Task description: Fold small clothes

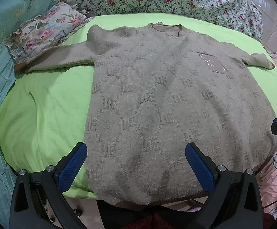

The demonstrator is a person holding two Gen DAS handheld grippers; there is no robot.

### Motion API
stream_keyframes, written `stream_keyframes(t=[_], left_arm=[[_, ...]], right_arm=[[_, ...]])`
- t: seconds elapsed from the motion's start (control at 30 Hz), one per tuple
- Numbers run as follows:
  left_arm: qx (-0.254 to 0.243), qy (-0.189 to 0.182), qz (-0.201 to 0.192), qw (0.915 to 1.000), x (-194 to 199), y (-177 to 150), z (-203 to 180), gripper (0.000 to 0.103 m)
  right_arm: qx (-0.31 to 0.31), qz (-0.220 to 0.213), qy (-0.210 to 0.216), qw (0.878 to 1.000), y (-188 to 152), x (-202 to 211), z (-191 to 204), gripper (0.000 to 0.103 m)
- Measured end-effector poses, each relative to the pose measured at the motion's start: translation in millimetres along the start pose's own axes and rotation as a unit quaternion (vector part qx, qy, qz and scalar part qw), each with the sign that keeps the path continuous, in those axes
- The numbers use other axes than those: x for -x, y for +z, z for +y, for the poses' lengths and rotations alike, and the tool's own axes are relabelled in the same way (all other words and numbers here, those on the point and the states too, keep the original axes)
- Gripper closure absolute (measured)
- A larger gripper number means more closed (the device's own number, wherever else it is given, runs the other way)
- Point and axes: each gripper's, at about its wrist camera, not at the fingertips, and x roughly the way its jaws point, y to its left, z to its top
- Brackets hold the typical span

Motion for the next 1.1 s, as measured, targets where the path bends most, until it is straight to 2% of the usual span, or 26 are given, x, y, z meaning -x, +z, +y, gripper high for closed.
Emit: stream_keyframes(t=[0.1, 0.3, 0.5, 0.6, 0.73, 1.03, 1.1], left_arm=[[-0.001, 0.001, -0.003, 1.0, 0.6, 3.0, -0.5, 0.0], [0.006, -0.012, 0.027, 0.9995, -4.9, 9.6, -0.3, 0.0], [-0.003, -0.003, -0.009, 1.0, -8.2, 13.3, -4.2, 0.0], [-0.001, -0.007, -0.007, 0.9999, -11.8, 16.8, -4.3, 0.0], [0.004, -0.019, 0.007, 0.9998, -18.1, 22.3, -5.5, 0.0], [0.017, -0.058, -0.005, 0.9982, -22.2, 37.8, -11.3, 0.0], [0.016, -0.057, -0.009, 0.9982, -23.0, 41.4, -12.4, 0.0]], right_arm=[[-0.001, 0.0, -0.003, 1.0, 1.0, -0.7, -1.3, 0.0], [0.007, -0.014, -0.003, 1.0, 1.8, -1.1, -1.0, 0.0], [-0.004, -0.022, 0.015, 1.0, 3.9, -1.7, -4.0, 0.0], [-0.019, -0.03, 0.032, 0.999, 7.3, -2.6, -10.6, 0.0], [-0.035, -0.033, 0.031, 0.998, 9.9, -2.9, -21.4, 0.0], [-0.083, -0.045, 0.032, 0.995, 15.5, -1.6, -52.1, 0.0], [-0.093, -0.048, 0.032, 0.994, 17.6, 0.8, -59.7, 0.0]])
